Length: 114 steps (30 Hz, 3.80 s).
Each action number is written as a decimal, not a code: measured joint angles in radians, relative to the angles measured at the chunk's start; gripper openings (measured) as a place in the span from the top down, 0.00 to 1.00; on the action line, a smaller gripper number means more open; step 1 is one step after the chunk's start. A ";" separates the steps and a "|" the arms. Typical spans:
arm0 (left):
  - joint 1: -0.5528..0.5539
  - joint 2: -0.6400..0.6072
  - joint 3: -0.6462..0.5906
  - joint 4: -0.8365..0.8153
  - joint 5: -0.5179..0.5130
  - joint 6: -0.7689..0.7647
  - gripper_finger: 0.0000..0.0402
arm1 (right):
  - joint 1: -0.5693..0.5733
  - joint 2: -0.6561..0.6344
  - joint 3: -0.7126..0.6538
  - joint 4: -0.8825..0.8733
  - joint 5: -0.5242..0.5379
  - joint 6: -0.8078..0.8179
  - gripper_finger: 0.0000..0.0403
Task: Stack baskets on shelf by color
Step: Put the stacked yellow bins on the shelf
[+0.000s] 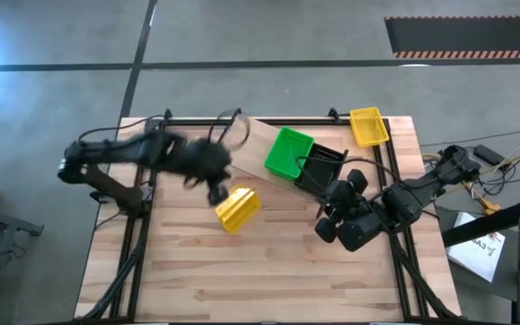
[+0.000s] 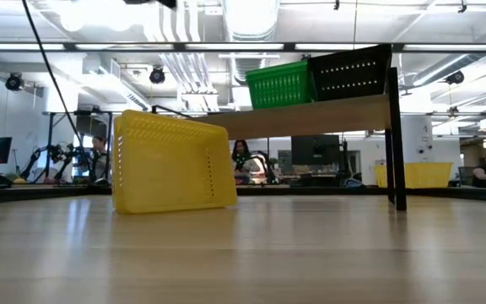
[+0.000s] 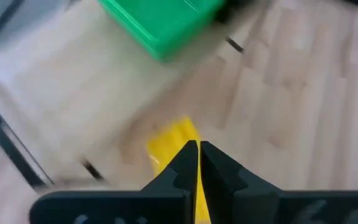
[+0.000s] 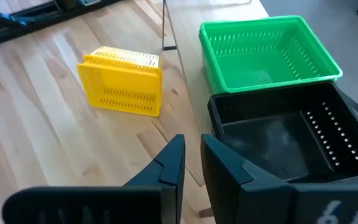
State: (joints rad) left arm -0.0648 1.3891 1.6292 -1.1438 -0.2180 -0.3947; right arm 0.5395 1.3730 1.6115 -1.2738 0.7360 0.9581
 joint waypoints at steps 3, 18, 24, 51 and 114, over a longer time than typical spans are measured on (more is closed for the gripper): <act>-0.145 -0.047 -0.078 0.031 -0.028 -0.250 1.00 | 0.014 0.005 0.000 0.000 0.025 -0.001 0.89; -0.331 0.075 -0.358 0.577 -0.140 -0.012 0.53 | 0.034 -0.022 0.000 -0.007 0.127 -0.140 0.89; -0.329 0.176 -0.357 0.446 -0.367 -0.017 0.44 | 0.039 -0.043 0.000 -0.034 0.120 -0.148 0.89; -0.287 0.309 -0.438 0.087 -0.389 -0.615 0.61 | 0.065 -0.113 -0.002 -0.104 0.125 -0.137 0.89; -0.201 -0.138 -0.849 0.556 -0.033 -0.724 0.99 | 0.066 -0.109 -0.010 -0.005 0.143 -0.067 0.89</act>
State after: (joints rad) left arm -0.2658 1.2507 0.7801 -0.5879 -0.2510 -1.1191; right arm 0.6057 1.2644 1.6020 -1.2790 0.8786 0.8909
